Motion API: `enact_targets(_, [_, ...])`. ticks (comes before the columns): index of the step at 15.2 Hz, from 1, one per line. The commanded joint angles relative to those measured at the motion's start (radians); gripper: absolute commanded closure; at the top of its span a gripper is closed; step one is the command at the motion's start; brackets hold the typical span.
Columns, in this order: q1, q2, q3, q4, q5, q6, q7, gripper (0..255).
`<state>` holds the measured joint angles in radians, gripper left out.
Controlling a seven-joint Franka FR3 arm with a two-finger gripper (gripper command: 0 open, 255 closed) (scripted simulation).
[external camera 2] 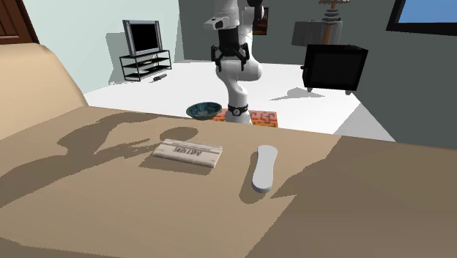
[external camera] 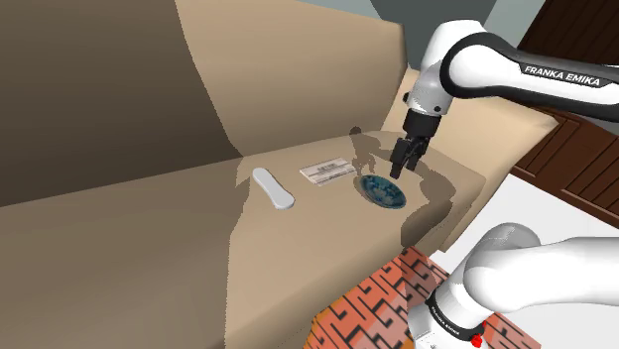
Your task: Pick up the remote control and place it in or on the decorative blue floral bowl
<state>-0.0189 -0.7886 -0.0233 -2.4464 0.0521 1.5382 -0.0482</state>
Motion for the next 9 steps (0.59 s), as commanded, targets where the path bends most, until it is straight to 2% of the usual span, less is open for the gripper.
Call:
enact_targets(1, [0.0, 0.0, 0.0, 0.0, 0.0, 0.0, 0.0, 0])
enact_targets(9, [0.03, 0.252, 0.086, 0.044, 0.041, 0.241, 0.083, 0])
